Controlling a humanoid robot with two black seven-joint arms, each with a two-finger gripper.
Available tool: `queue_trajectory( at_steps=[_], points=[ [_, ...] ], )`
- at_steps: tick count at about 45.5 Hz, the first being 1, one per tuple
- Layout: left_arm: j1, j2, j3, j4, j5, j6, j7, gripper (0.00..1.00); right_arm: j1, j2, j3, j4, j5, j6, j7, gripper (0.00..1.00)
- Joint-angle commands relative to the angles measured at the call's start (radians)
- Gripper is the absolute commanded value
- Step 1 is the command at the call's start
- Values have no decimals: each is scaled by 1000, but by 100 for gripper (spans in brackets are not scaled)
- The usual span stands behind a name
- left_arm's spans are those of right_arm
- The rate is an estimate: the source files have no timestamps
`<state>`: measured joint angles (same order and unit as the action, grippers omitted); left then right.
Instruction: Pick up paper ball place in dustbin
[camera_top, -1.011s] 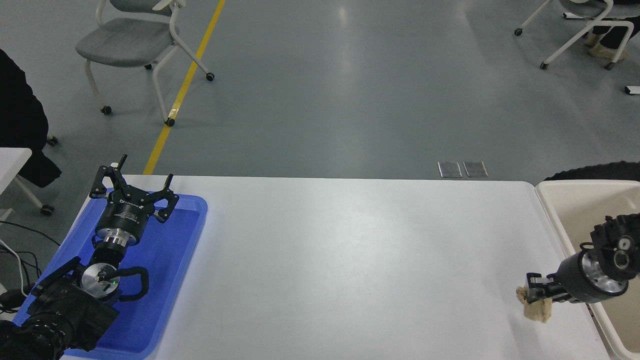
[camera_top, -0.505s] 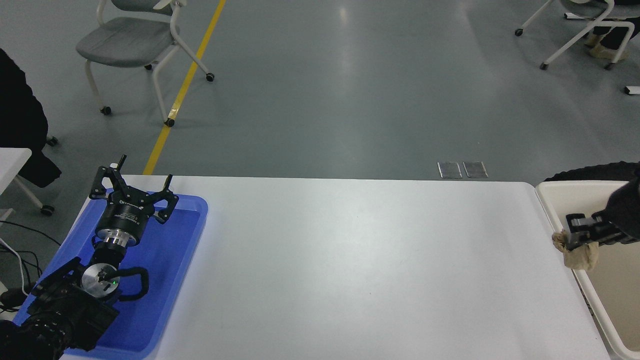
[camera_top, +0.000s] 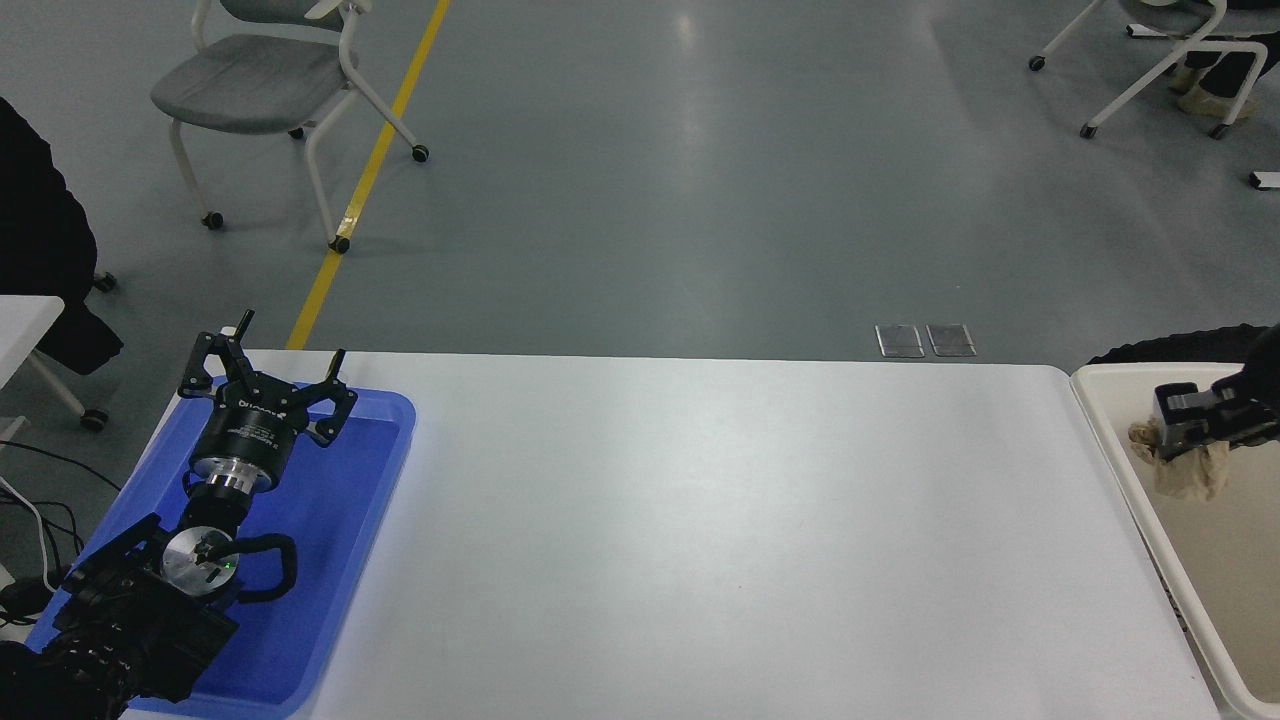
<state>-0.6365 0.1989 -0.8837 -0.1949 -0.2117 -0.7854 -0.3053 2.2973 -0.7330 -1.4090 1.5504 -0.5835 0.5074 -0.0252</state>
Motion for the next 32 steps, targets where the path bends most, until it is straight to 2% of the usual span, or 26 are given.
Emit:
queue_trajectory(
  at_steps=[1,5,9,17,25,32],
  points=[
    [0,1,0,0,0,0,0,100,-137,-91,22,-208,-105,2,5,0],
    [0,1,0,0,0,0,0,100,-277,-152,88,-360,-167,0,40,0],
    [0,1,0,0,0,0,0,100,-488,-164,201,-548,-194,-9,68,0],
    [0,1,-1,0,0,0,0,100,-879,-149,487,-893,-196,-10,73,0],
    [0,1,0,0,0,0,0,100,-1193,-48,728,-1147,-191,-20,73,0],
    [-2,1,0,0,0,0,0,100,-1345,49,844,-1248,-174,-113,62,0]
  ],
)
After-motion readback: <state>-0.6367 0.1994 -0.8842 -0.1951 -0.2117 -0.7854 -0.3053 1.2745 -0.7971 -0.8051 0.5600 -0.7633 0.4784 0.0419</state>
